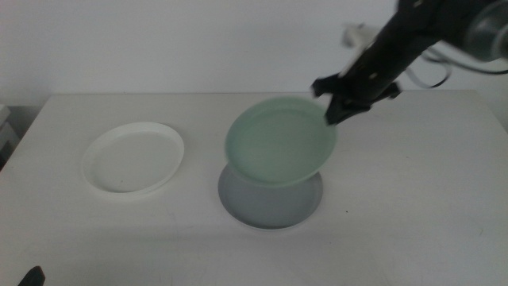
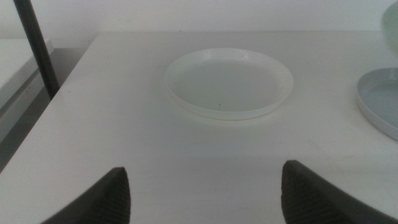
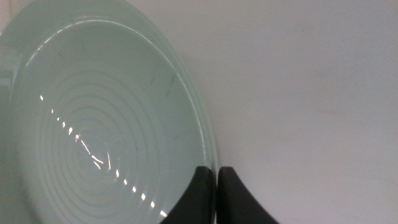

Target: Stack the three bowls on top of each other.

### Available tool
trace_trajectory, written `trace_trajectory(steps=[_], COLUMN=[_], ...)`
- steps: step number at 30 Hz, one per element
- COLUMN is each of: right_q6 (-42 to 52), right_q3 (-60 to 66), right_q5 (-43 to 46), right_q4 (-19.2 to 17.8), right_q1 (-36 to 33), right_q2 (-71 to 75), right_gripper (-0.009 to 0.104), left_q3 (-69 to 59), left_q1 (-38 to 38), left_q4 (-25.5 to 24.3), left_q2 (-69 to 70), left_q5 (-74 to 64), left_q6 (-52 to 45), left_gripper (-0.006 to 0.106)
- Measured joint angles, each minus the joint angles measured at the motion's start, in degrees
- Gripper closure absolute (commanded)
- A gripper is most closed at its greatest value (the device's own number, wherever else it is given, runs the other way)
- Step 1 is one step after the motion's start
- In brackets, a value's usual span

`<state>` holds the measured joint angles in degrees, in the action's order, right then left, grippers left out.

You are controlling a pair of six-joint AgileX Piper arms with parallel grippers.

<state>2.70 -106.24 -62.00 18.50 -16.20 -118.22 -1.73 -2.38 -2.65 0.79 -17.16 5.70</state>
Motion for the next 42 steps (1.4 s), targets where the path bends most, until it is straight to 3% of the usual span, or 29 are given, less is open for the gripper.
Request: trace_trajectory(steps=[16, 20, 30, 36, 42], right_q6=[-0.73, -0.73, -0.26, 4.48, 8.95], right_q3=[0.00, 0.00, 0.00, 0.00, 1.12], right_q5=[-0.09, -0.49, -2.31, -3.26, -3.85], right_q4=[-0.11, -1.13, -1.83, -1.43, 2.89], right_q1=[-2.98, -2.98, -2.98, -2.76, -2.76], right_q2=[-7.51, -7.56, -4.99, 5.78, 19.21], right_gripper=[0.094, 0.084, 0.046, 0.043, 0.043], left_q3=[0.00, 0.00, -0.04, -0.04, -0.04], left_q1=[0.00, 0.00, 0.00, 0.00, 0.00], left_q4=[0.00, 0.00, 0.00, 0.00, 0.00], left_q2=[0.00, 0.00, 0.00, 0.00, 0.00], left_q5=[0.00, 0.00, 0.00, 0.00, 0.00], left_q6=[0.00, 0.00, 0.00, 0.00, 0.00], left_gripper=[0.019, 0.019, 0.019, 0.019, 0.019])
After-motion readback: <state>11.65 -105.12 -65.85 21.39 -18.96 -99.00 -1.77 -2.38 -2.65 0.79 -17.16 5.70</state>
